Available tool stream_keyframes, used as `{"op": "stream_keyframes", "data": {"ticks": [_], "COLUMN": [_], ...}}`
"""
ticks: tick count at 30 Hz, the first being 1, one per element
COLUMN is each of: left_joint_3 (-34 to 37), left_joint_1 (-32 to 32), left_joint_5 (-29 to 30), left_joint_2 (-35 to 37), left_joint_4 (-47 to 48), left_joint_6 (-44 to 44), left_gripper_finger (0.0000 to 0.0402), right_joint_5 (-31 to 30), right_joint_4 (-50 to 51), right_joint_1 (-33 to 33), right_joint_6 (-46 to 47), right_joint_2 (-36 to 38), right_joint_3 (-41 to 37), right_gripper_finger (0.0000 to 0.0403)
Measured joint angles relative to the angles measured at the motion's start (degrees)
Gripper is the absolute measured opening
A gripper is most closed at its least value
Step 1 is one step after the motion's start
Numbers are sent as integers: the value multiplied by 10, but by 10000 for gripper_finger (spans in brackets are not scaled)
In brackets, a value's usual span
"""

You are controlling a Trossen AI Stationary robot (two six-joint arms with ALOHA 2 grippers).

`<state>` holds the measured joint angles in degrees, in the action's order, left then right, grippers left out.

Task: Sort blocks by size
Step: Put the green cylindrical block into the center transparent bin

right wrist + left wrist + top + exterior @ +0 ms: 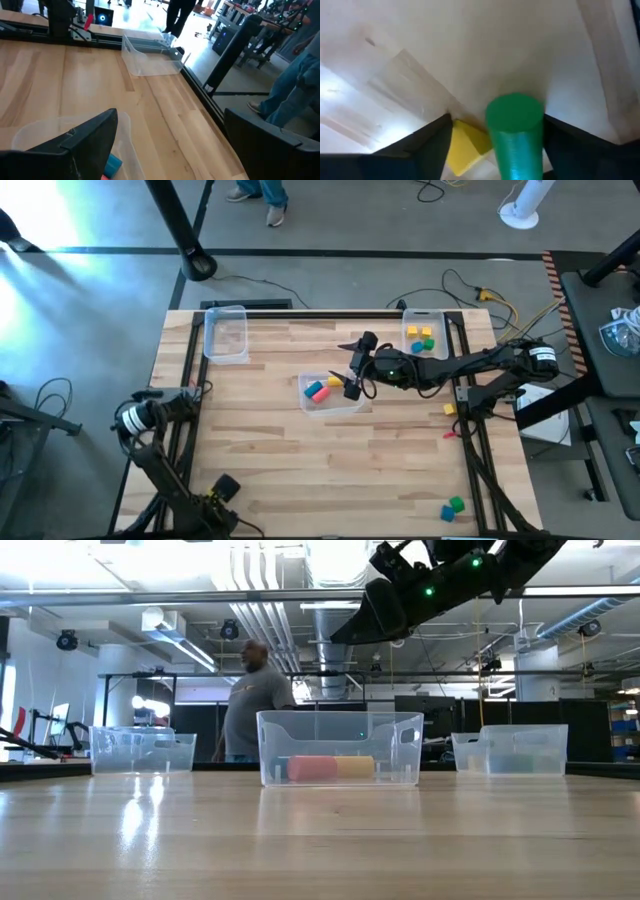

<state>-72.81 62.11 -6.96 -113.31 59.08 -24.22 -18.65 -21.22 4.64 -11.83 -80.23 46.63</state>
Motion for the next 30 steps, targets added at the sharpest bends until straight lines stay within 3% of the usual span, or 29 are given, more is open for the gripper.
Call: {"op": "stream_keyframes", "data": {"ticks": [11,18,21,30], "left_joint_3": [-11,-17,-27,-61], "left_joint_1": [1,2,1,-26], "left_joint_5": [1,25,66,281], "left_joint_2": [-9,-10,-10,33], "left_joint_4": [-1,5,8,29], "left_joint_6": [-2,-15,-15,-102], "left_gripper_finger": [133,123,128,126], "right_joint_5": [0,0,0,0], "right_joint_4": [0,0,0,-3], "right_joint_1": [0,0,0,-17], "right_joint_6": [0,-1,-1,-32], "right_joint_2": [0,0,0,40], "right_joint_3": [0,0,0,0], "right_gripper_finger": [357,357,357,357]}}
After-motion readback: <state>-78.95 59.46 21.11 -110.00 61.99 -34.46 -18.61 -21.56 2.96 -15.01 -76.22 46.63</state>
